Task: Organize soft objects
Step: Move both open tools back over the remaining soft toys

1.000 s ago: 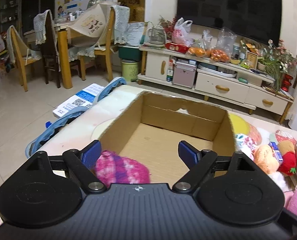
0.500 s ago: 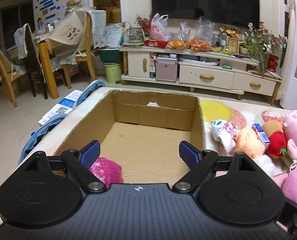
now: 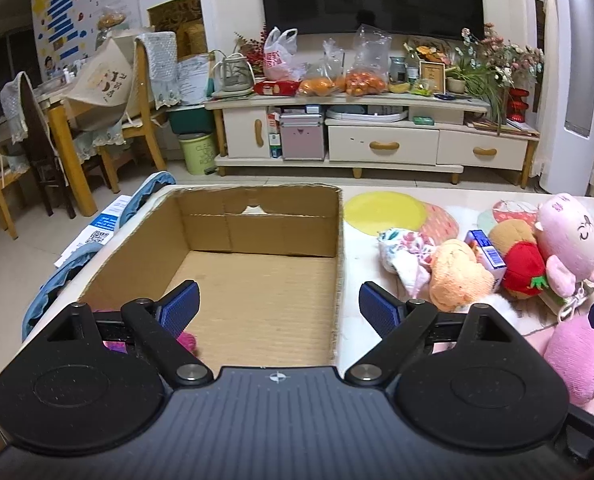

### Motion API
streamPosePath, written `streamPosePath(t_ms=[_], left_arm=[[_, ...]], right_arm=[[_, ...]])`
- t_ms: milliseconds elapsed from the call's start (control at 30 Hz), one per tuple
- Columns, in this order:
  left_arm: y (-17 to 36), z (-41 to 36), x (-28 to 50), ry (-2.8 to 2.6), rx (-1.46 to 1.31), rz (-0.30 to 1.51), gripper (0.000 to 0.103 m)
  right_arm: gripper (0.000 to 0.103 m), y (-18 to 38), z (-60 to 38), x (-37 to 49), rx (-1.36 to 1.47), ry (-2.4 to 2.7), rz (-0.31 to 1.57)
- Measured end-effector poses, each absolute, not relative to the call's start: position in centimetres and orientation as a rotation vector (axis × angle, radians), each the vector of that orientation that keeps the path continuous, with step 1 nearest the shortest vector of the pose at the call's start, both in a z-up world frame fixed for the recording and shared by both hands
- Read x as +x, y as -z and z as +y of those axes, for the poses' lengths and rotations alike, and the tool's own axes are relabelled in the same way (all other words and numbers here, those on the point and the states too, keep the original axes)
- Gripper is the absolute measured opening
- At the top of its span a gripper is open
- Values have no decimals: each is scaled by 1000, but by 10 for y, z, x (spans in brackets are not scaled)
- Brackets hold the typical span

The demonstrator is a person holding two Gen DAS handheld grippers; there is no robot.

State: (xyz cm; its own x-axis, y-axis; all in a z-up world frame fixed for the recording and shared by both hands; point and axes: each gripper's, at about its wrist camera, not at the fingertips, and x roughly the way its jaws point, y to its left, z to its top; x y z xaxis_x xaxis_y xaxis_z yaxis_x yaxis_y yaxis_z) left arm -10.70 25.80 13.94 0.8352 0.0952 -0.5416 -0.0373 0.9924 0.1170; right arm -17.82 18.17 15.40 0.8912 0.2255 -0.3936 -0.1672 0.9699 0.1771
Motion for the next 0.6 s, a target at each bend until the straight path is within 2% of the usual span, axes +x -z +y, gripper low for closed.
streamPosePath(t_ms=[600], left_arm=[[-137, 261, -108, -4, 159, 581, 103]], right_arm=[[100, -148, 156, -190, 172, -159, 422]])
